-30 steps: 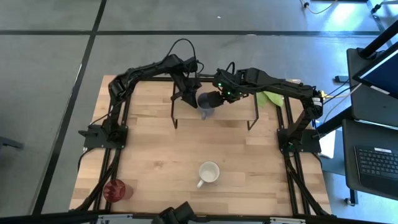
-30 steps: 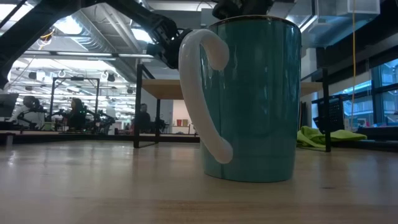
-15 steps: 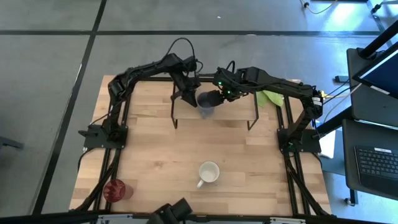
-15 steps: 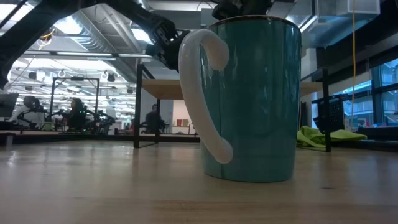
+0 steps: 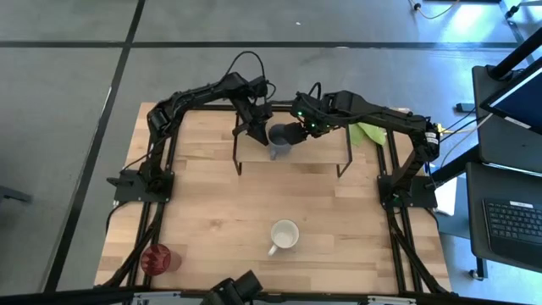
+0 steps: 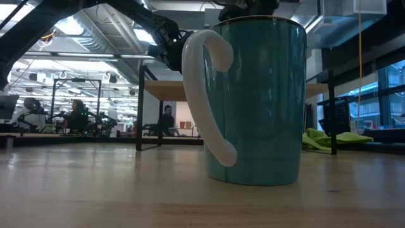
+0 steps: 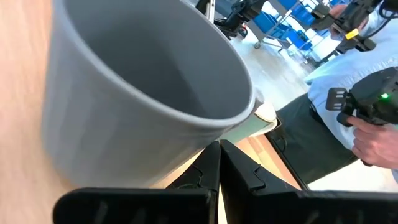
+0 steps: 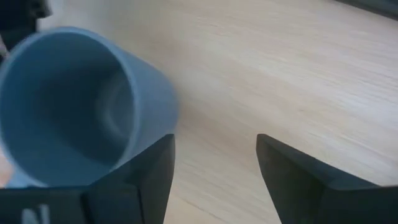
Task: Stack small to large cups/mugs on shelf
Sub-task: Put the blue mug on the shelf
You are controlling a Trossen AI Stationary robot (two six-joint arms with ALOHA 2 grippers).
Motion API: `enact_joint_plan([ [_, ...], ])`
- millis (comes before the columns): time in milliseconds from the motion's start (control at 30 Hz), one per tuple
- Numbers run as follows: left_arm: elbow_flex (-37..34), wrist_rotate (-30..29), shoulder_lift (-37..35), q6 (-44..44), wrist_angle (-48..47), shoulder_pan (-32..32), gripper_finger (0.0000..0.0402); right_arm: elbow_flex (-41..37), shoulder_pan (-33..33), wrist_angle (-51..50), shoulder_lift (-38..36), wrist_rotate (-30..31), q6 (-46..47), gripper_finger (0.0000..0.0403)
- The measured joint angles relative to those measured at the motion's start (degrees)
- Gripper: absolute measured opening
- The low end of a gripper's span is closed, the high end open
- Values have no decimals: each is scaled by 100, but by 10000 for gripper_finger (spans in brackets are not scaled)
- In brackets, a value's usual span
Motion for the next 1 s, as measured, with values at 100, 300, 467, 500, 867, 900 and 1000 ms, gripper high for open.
enact_joint_plan([
  [100,0,-27,0,2,-9,5,2,0,-30,-61,-2,-13,-60,227],
  [300,1,-49,0,126,-353,143,2,133,-30,-180,-117,-50,40,227],
  [467,-2,-419,-177,192,-712,216,2,561,23,-155,-120,-95,-160,227],
  [500,-2,-572,-298,187,-727,210,2,635,50,-127,-120,-91,-257,227],
  [867,2,-2416,-2082,-1046,402,121,1,775,53,-203,-17,-291,-574,227],
  [900,3,-2658,-2204,-1154,461,120,1,772,55,-189,40,-358,-585,227],
  [1000,3,-3313,-2440,-1434,448,132,1,772,51,-60,201,-506,-586,227],
])
